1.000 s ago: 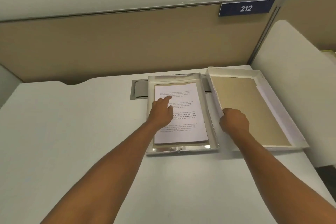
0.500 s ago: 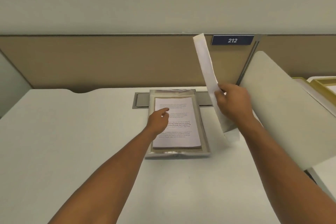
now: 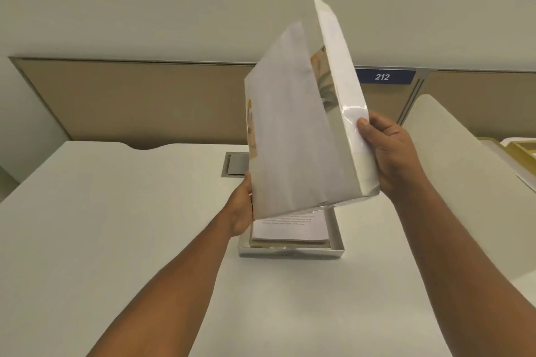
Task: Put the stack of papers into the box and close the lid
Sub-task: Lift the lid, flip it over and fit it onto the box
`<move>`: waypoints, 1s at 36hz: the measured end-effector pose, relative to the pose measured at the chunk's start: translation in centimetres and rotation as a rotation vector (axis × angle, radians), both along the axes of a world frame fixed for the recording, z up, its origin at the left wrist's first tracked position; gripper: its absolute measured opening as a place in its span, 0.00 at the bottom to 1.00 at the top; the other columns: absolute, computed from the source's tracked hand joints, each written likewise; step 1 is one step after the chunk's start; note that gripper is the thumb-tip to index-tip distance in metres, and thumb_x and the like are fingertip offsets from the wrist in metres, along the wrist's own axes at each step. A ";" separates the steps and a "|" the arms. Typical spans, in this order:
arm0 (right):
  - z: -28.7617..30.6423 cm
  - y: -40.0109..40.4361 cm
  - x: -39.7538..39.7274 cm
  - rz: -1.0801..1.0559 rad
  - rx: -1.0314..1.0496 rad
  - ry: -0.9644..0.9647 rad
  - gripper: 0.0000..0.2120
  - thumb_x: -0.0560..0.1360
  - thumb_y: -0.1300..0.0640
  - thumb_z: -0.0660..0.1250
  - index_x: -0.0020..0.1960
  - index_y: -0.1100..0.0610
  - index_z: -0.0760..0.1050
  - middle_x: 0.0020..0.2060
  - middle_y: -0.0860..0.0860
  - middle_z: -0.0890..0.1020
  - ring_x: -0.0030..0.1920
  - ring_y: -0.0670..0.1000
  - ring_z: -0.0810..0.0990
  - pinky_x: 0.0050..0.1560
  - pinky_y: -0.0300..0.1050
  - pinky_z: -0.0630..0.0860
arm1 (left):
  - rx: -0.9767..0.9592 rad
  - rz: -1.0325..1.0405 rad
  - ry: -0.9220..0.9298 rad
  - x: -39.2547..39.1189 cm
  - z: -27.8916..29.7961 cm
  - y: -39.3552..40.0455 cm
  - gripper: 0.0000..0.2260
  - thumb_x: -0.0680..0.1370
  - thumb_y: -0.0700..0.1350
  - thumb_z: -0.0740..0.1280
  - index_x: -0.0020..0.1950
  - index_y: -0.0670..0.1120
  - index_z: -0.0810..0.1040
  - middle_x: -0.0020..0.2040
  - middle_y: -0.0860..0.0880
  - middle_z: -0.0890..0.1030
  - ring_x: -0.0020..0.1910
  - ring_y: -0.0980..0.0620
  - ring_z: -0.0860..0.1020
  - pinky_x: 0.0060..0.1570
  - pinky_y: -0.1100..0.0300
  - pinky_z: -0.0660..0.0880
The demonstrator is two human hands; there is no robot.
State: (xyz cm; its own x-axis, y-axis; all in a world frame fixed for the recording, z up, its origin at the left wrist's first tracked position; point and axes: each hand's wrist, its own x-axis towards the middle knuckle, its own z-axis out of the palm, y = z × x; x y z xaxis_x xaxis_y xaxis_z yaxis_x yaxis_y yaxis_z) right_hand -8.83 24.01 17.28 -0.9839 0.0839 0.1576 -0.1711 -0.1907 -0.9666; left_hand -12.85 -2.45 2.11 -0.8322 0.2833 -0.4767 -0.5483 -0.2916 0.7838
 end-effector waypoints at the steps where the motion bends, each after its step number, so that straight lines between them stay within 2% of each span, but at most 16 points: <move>1: -0.6 0.2 -0.4 0.010 -0.013 -0.030 0.10 0.77 0.54 0.67 0.56 0.52 0.82 0.47 0.52 0.86 0.41 0.51 0.85 0.40 0.47 0.82 | 0.007 -0.010 -0.001 0.1 -0.1 -0.3 0.26 0.81 0.66 0.50 0.67 0.54 0.76 0.62 0.48 0.82 0.63 0.46 0.79 0.62 0.47 0.76; 6: -4.2 1.5 -2.1 0.015 -0.029 -0.192 0.10 0.78 0.53 0.67 0.56 0.55 0.82 0.50 0.54 0.85 0.46 0.54 0.84 0.48 0.53 0.82 | -0.119 0.110 -0.055 0.7 -1.7 -1.5 0.22 0.82 0.62 0.52 0.66 0.52 0.76 0.63 0.47 0.81 0.58 0.46 0.80 0.52 0.51 0.77; 8: -5.6 1.7 -2.4 -0.046 0.072 -0.284 0.10 0.79 0.53 0.66 0.53 0.57 0.83 0.47 0.53 0.86 0.46 0.54 0.82 0.43 0.49 0.82 | -0.176 0.187 -0.068 0.8 -2.7 -2.0 0.20 0.83 0.60 0.53 0.65 0.50 0.76 0.60 0.47 0.82 0.55 0.46 0.79 0.52 0.51 0.77; 11: -8.1 1.5 -2.3 -0.142 0.210 -0.441 0.13 0.79 0.49 0.65 0.51 0.57 0.83 0.43 0.50 0.86 0.43 0.53 0.82 0.37 0.44 0.78 | -0.271 0.221 -0.078 0.5 -3.9 -2.5 0.22 0.83 0.60 0.53 0.68 0.49 0.74 0.54 0.50 0.81 0.50 0.49 0.79 0.46 0.54 0.76; 12: -9.0 1.3 -2.0 -0.167 0.250 -0.489 0.14 0.79 0.47 0.65 0.51 0.57 0.82 0.42 0.50 0.86 0.42 0.53 0.82 0.37 0.44 0.76 | -0.307 0.216 -0.079 0.3 -4.3 -2.6 0.22 0.83 0.60 0.53 0.69 0.49 0.73 0.56 0.49 0.81 0.50 0.49 0.79 0.47 0.54 0.76; 15: -11.8 0.7 -0.8 -0.184 0.349 -0.560 0.19 0.79 0.43 0.62 0.51 0.59 0.80 0.43 0.53 0.83 0.39 0.54 0.79 0.37 0.47 0.74 | -0.439 0.206 -0.068 -0.4 -5.5 -3.0 0.24 0.83 0.59 0.51 0.73 0.49 0.70 0.65 0.48 0.77 0.59 0.47 0.75 0.62 0.51 0.71; 16: -12.6 0.7 -0.4 -0.174 0.346 -0.577 0.20 0.79 0.43 0.62 0.52 0.60 0.80 0.45 0.54 0.83 0.42 0.56 0.79 0.40 0.49 0.76 | -0.479 0.207 -0.061 -0.5 -5.9 -3.1 0.24 0.83 0.59 0.51 0.74 0.49 0.69 0.65 0.48 0.76 0.61 0.47 0.74 0.63 0.50 0.69; 18: -14.1 0.7 0.3 -0.140 0.338 -0.600 0.21 0.78 0.43 0.64 0.50 0.63 0.79 0.46 0.56 0.83 0.46 0.58 0.80 0.45 0.53 0.77 | -0.536 0.205 -0.043 -0.7 -6.7 -3.2 0.24 0.83 0.59 0.51 0.73 0.48 0.69 0.61 0.49 0.76 0.59 0.47 0.73 0.59 0.52 0.69; 20: -15.4 0.9 0.4 -0.127 0.376 -0.601 0.20 0.78 0.45 0.66 0.42 0.63 0.75 0.39 0.58 0.77 0.41 0.56 0.75 0.42 0.51 0.72 | -0.584 0.199 -0.029 -1.0 -7.2 -3.0 0.24 0.83 0.58 0.51 0.73 0.46 0.69 0.62 0.48 0.76 0.58 0.47 0.73 0.58 0.53 0.68; 23: -17.2 1.1 -0.4 -0.184 0.444 -0.594 0.20 0.79 0.48 0.66 0.34 0.57 0.63 0.32 0.53 0.67 0.34 0.52 0.65 0.36 0.45 0.63 | -0.683 0.183 -0.020 -1.4 -7.8 -2.2 0.25 0.83 0.59 0.50 0.74 0.46 0.67 0.69 0.46 0.74 0.64 0.45 0.72 0.64 0.50 0.68; 26: -18.8 1.5 -1.5 -0.240 0.506 -0.595 0.20 0.79 0.48 0.64 0.33 0.54 0.62 0.31 0.49 0.68 0.33 0.50 0.66 0.32 0.41 0.61 | -0.759 0.170 -0.005 -1.9 -8.1 -1.2 0.26 0.83 0.59 0.50 0.75 0.45 0.66 0.71 0.44 0.72 0.68 0.42 0.71 0.67 0.48 0.68; 28: -19.6 1.6 -2.4 -0.249 0.542 -0.611 0.16 0.80 0.47 0.61 0.39 0.55 0.71 0.38 0.49 0.74 0.40 0.51 0.72 0.39 0.40 0.68 | -0.806 0.159 -0.003 -2.3 -8.2 -0.6 0.26 0.83 0.58 0.49 0.76 0.44 0.65 0.72 0.43 0.71 0.69 0.41 0.71 0.67 0.47 0.68; 30: -20.4 1.6 -3.2 -0.236 0.557 -0.633 0.16 0.81 0.45 0.59 0.53 0.57 0.75 0.50 0.52 0.77 0.52 0.55 0.75 0.51 0.44 0.69 | -0.841 0.139 -0.021 -2.8 -8.4 -0.3 0.27 0.83 0.58 0.49 0.76 0.44 0.64 0.73 0.43 0.71 0.69 0.41 0.70 0.68 0.47 0.68; 31: -20.7 1.6 -3.5 -0.245 0.553 -0.648 0.19 0.81 0.45 0.59 0.59 0.58 0.75 0.55 0.53 0.77 0.57 0.57 0.76 0.55 0.46 0.70 | -0.854 0.127 -0.034 -3.1 -8.5 -0.3 0.27 0.83 0.58 0.49 0.76 0.43 0.63 0.73 0.42 0.70 0.70 0.41 0.70 0.69 0.47 0.68; 33: -21.1 1.5 -3.9 -0.262 0.549 -0.663 0.20 0.81 0.45 0.58 0.65 0.57 0.74 0.61 0.53 0.77 0.65 0.59 0.75 0.63 0.49 0.71 | -0.888 0.097 -0.062 -3.5 -8.8 -0.3 0.28 0.83 0.58 0.49 0.77 0.42 0.62 0.75 0.42 0.69 0.71 0.40 0.69 0.70 0.46 0.67; 36: -21.6 1.0 -4.3 -0.274 0.548 -0.690 0.25 0.81 0.45 0.58 0.73 0.58 0.69 0.70 0.55 0.74 0.69 0.59 0.72 0.70 0.55 0.69 | -0.928 0.065 -0.084 -4.0 -9.1 -0.6 0.29 0.83 0.59 0.49 0.78 0.42 0.61 0.77 0.43 0.66 0.73 0.40 0.67 0.72 0.45 0.65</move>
State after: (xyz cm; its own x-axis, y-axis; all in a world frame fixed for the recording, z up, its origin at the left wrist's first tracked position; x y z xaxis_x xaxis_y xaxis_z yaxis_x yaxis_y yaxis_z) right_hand -13.15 25.05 -4.35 -0.8313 0.4146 -0.3702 0.5051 0.2855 -0.8145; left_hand -16.88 -3.06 -6.96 -0.7853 -0.2870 -0.5486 -0.6186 0.3987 0.6770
